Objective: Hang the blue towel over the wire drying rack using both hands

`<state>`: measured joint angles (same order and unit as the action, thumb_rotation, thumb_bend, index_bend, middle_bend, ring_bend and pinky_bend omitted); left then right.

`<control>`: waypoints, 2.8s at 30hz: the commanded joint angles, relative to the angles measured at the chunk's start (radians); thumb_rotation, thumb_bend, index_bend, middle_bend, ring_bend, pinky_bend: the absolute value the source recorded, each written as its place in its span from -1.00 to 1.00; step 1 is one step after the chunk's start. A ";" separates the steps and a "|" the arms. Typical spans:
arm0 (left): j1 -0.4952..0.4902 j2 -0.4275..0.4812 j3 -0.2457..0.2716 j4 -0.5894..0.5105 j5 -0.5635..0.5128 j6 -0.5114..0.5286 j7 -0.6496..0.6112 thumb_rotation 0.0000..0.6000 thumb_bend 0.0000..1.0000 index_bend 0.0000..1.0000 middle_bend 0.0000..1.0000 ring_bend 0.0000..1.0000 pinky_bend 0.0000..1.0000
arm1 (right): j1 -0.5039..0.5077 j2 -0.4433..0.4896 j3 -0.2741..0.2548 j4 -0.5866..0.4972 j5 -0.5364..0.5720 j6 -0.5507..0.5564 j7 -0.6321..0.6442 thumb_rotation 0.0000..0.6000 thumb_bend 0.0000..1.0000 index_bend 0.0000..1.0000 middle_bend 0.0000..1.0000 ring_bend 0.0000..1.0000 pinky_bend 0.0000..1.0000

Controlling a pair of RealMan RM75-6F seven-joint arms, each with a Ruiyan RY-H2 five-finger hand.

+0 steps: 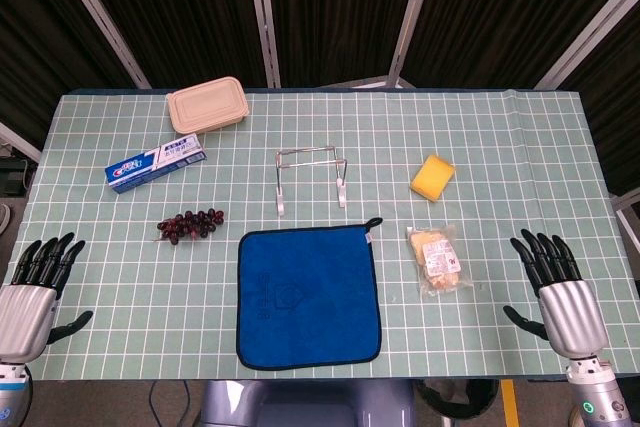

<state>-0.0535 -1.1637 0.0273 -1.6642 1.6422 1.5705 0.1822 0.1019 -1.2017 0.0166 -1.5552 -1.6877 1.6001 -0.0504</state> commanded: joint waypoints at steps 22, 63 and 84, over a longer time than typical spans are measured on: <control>-0.032 -0.016 -0.034 0.001 -0.020 -0.039 0.055 1.00 -1.00 -1.00 -1.00 -1.00 -1.00 | 0.461 -0.157 0.012 0.083 -0.227 -0.516 0.018 1.00 -1.00 -0.98 -1.00 -1.00 -1.00; -0.053 -0.049 -0.025 0.009 -0.060 -0.098 0.108 1.00 -1.00 -1.00 -1.00 -1.00 -1.00 | 0.572 -0.424 -0.147 0.555 -0.217 -0.470 0.096 1.00 -0.55 -0.75 -1.00 -1.00 -1.00; -0.059 -0.057 -0.024 0.023 -0.073 -0.111 0.109 1.00 -1.00 -1.00 -1.00 -1.00 -1.00 | 0.602 -0.513 -0.146 0.606 -0.190 -0.434 0.158 1.00 -0.18 -0.05 -1.00 -1.00 -1.00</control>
<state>-0.1120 -1.2205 0.0027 -1.6413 1.5690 1.4599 0.2916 0.7031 -1.7091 -0.1240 -0.9568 -1.8757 1.1611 0.0960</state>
